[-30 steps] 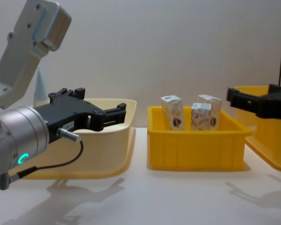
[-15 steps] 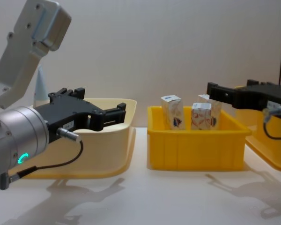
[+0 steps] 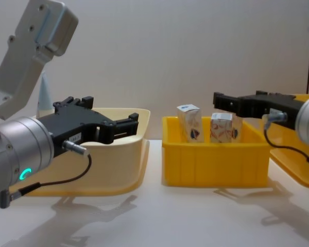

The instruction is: Bimanual collaborative sorting of washing and personal care products

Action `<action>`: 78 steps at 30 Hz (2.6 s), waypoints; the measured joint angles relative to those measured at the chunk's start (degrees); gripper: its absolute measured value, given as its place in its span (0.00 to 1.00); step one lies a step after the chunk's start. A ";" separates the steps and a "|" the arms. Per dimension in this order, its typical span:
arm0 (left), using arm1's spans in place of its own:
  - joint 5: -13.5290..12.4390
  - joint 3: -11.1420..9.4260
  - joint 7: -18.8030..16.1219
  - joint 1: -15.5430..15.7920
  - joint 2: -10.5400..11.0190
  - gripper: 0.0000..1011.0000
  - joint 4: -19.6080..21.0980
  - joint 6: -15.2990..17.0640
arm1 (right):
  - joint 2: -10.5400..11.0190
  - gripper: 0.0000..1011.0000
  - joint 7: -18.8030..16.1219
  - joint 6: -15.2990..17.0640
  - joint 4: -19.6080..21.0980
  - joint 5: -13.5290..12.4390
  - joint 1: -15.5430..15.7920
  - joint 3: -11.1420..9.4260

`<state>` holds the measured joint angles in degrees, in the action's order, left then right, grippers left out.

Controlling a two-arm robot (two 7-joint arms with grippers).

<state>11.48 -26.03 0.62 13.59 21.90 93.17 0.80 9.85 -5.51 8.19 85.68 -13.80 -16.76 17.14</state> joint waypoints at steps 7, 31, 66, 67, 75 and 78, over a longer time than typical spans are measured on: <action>0.00 0.00 0.00 0.00 0.00 0.99 0.00 0.00 | -1.59 0.99 1.12 1.49 -2.61 0.98 -1.91 0.44; 0.00 0.00 0.00 0.00 0.00 0.99 0.01 0.00 | -6.14 0.99 4.82 5.02 -9.38 3.58 -5.58 1.00; 0.00 0.00 0.00 0.00 -0.01 0.99 0.01 0.00 | -10.02 0.51 9.73 4.00 -13.70 6.20 -7.38 0.02; 0.00 0.00 0.00 0.00 0.00 0.99 0.01 0.00 | -10.04 0.47 9.75 3.99 -13.72 6.22 -7.39 0.01; 0.01 0.00 0.00 0.00 0.00 0.99 0.01 0.00 | -10.00 0.42 9.34 2.94 -13.59 6.27 -7.29 -0.24; 0.00 0.00 0.00 0.00 0.00 0.99 0.01 0.00 | -9.88 0.42 8.78 1.64 -13.28 6.22 -7.16 -0.45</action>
<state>11.48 -26.03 0.63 13.59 21.89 93.18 0.80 -0.03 3.27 9.83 72.40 -7.58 -23.93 16.69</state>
